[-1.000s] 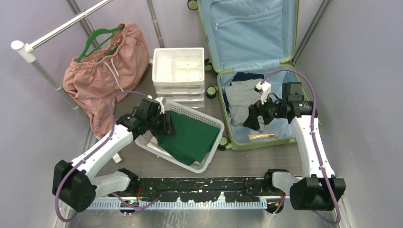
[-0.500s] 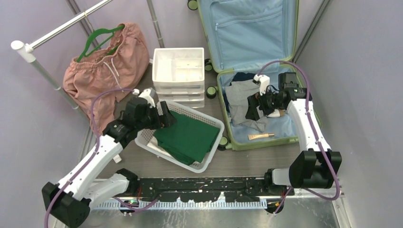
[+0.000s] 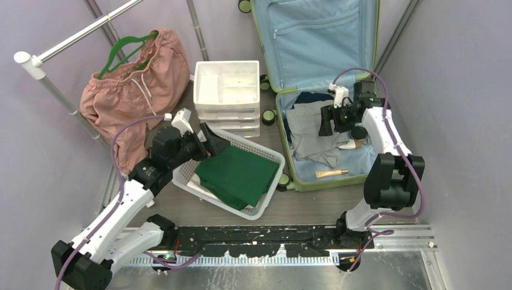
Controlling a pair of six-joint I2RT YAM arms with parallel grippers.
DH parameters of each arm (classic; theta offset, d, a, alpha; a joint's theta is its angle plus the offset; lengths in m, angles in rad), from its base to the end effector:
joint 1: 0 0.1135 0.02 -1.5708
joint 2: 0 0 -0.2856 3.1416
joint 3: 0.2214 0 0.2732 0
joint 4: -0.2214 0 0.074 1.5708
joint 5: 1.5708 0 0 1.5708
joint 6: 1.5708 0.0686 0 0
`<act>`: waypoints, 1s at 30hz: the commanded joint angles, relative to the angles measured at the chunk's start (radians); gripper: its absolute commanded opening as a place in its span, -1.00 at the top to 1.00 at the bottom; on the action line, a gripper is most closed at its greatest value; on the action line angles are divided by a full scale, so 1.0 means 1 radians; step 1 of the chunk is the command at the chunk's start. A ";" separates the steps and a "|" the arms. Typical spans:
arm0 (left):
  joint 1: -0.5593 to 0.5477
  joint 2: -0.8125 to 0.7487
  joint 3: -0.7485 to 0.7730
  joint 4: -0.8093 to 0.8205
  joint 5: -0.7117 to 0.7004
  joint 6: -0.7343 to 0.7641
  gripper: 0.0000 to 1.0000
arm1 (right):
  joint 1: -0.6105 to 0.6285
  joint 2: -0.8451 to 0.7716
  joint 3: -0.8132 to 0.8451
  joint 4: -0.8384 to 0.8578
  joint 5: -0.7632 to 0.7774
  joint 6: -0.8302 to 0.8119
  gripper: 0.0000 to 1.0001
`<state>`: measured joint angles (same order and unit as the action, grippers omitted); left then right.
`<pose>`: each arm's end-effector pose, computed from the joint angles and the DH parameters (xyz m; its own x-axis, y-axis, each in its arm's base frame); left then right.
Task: Open, take out, and arrange the luggage
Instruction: Place the clothes in the bin, then pick up the clothes from the luggage.
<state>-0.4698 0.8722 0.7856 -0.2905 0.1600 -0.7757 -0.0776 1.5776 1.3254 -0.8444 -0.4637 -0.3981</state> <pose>0.2080 -0.1179 0.3167 -0.6398 -0.4504 -0.6227 0.1835 0.6973 -0.6929 0.3581 0.0029 0.2703 -0.7656 -0.2882 -0.5752 -0.4676 0.8633 0.1898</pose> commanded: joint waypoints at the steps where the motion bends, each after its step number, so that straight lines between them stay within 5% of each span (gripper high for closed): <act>1: 0.005 -0.025 -0.027 0.153 0.035 -0.083 -0.77 | -0.101 0.050 0.099 0.072 0.039 0.108 -0.49; 12: 0.005 -0.006 -0.063 0.249 0.059 -0.146 -0.74 | -0.168 0.118 0.076 0.086 0.063 0.133 -0.45; 20: 0.005 0.045 -0.058 0.298 0.088 -0.155 -0.73 | -0.110 0.003 0.013 -0.075 -0.189 -0.200 -0.46; 30: 0.005 0.110 -0.033 0.341 0.122 -0.158 -0.71 | 0.169 -0.046 -0.142 0.088 0.137 -0.308 -0.50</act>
<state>-0.4698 0.9768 0.7174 -0.0299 0.2554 -0.9340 0.0189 1.5524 1.2259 -0.8677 -0.4847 -0.6582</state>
